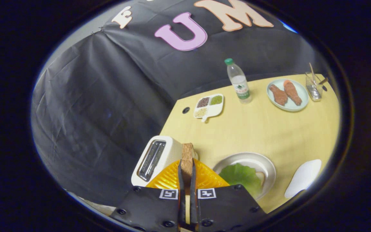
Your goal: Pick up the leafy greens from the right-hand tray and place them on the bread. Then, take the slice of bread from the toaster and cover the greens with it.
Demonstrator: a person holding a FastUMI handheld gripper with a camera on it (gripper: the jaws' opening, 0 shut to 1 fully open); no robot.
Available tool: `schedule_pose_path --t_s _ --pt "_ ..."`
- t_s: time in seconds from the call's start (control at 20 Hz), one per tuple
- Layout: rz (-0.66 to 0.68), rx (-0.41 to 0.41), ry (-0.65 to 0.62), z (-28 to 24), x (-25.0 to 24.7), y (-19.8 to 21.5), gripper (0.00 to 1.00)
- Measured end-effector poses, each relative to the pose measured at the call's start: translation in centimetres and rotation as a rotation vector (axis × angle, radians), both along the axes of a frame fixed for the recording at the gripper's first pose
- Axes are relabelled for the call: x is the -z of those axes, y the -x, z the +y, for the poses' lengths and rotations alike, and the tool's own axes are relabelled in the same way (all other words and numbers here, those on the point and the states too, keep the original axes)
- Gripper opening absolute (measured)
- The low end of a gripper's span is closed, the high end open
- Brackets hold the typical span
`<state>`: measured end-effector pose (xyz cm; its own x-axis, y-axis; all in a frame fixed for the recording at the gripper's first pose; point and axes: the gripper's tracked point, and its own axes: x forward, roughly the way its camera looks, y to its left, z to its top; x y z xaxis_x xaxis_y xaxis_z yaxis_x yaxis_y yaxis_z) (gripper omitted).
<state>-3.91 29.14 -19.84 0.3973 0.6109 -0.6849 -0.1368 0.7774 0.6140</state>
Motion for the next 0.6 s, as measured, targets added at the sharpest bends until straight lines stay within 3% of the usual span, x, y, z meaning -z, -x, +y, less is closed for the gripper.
schedule_pose_path --t_s 0.6 --pt "0.137 0.072 0.061 -5.6 8.6 2.4 0.08"
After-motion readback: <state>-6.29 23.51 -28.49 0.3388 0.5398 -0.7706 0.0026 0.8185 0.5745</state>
